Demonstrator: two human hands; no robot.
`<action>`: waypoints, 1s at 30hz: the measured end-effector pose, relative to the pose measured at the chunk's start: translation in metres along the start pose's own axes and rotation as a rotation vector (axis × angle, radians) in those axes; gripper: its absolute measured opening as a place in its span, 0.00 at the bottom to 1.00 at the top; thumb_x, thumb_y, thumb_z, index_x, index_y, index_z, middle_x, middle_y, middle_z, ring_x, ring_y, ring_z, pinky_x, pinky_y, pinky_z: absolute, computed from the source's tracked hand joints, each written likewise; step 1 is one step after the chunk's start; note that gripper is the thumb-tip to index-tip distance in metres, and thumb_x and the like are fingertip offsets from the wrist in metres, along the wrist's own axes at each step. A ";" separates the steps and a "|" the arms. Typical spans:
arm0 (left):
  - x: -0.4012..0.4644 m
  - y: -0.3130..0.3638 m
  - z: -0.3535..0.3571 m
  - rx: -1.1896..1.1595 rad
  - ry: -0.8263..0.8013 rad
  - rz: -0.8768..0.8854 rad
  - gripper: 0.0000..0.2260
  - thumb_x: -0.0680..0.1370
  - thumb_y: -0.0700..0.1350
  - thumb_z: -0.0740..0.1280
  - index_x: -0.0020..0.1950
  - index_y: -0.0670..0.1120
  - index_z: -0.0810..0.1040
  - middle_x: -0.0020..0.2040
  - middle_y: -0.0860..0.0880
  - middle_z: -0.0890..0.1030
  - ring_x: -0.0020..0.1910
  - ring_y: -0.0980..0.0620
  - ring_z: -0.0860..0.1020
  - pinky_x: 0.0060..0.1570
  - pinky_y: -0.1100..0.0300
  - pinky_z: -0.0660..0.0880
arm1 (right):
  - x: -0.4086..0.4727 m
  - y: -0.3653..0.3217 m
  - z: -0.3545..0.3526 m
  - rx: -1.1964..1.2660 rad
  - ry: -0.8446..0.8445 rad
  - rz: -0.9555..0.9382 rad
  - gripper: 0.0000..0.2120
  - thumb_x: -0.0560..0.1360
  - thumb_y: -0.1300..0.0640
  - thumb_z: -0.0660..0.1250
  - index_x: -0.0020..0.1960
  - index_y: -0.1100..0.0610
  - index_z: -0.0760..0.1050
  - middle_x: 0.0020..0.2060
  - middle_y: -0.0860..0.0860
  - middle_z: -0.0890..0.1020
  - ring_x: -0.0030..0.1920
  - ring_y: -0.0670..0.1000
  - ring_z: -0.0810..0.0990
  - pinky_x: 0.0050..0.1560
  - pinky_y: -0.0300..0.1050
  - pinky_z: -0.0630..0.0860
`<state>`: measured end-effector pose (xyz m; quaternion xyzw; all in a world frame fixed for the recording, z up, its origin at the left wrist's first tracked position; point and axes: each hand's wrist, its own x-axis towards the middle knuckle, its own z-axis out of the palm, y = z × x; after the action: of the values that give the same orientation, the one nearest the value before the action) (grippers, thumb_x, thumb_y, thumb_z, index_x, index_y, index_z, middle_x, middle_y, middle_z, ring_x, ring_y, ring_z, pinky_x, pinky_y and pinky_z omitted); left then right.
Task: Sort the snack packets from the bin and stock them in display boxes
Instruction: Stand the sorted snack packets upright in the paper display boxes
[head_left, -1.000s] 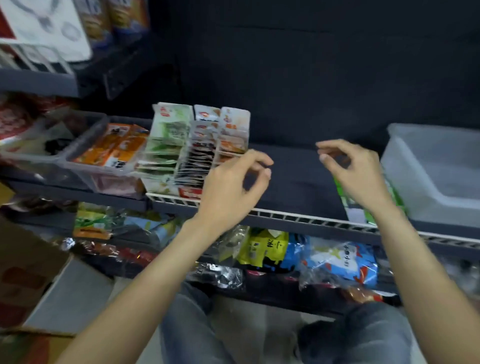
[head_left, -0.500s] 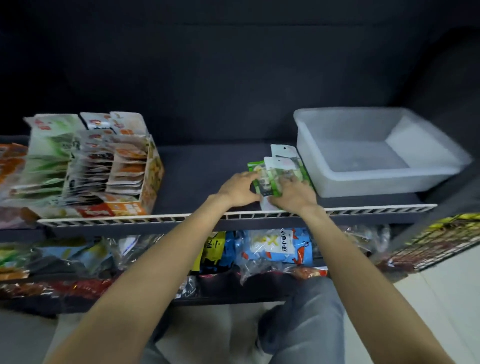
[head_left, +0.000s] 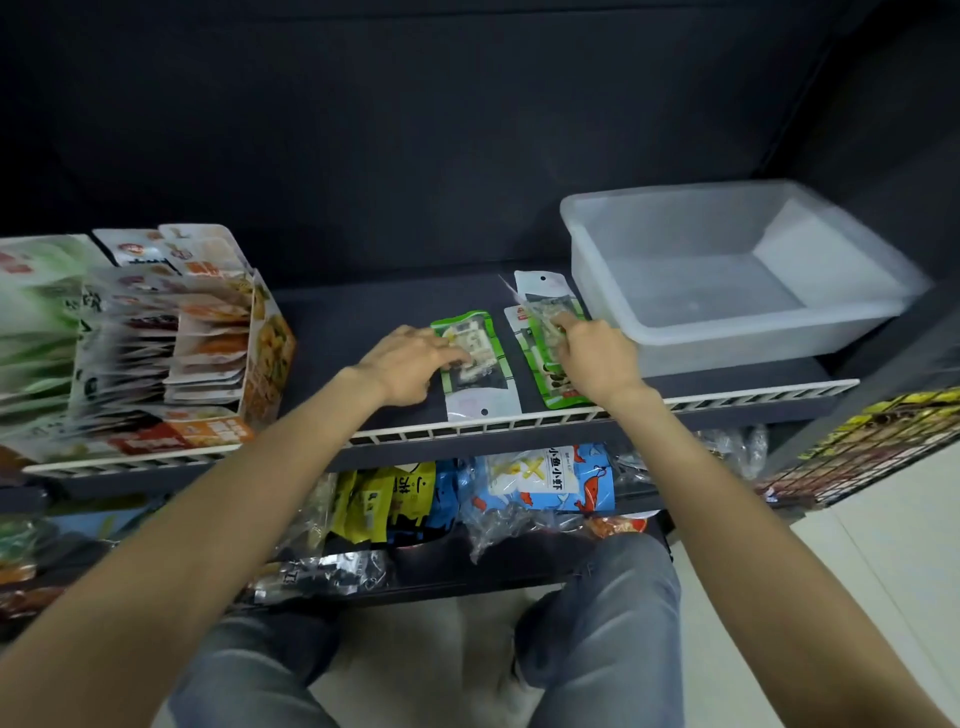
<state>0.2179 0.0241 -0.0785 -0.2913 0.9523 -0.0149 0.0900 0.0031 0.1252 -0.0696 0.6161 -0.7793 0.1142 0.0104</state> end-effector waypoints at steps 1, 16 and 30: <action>0.001 -0.001 -0.002 0.035 -0.010 0.047 0.32 0.74 0.35 0.63 0.74 0.56 0.60 0.67 0.52 0.71 0.65 0.50 0.66 0.66 0.55 0.61 | 0.000 -0.002 -0.001 0.053 0.034 0.007 0.16 0.79 0.62 0.57 0.66 0.59 0.71 0.46 0.62 0.82 0.47 0.63 0.80 0.42 0.50 0.73; 0.025 0.005 0.015 0.018 0.145 0.118 0.17 0.82 0.44 0.54 0.70 0.49 0.71 0.69 0.48 0.72 0.67 0.48 0.71 0.65 0.52 0.69 | -0.003 -0.018 -0.013 0.530 0.061 0.189 0.11 0.75 0.60 0.63 0.57 0.59 0.70 0.51 0.57 0.81 0.47 0.58 0.79 0.45 0.49 0.75; -0.171 -0.038 -0.085 -0.858 0.919 -0.485 0.05 0.77 0.44 0.68 0.50 0.50 0.82 0.44 0.53 0.84 0.45 0.54 0.82 0.46 0.54 0.79 | 0.007 -0.117 -0.071 1.029 -0.072 -0.055 0.10 0.72 0.63 0.70 0.52 0.56 0.76 0.45 0.50 0.82 0.42 0.45 0.80 0.42 0.37 0.77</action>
<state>0.3630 0.0856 0.0361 -0.4709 0.7228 0.2227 -0.4542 0.1050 0.1074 0.0198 0.5650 -0.6057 0.4613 -0.3180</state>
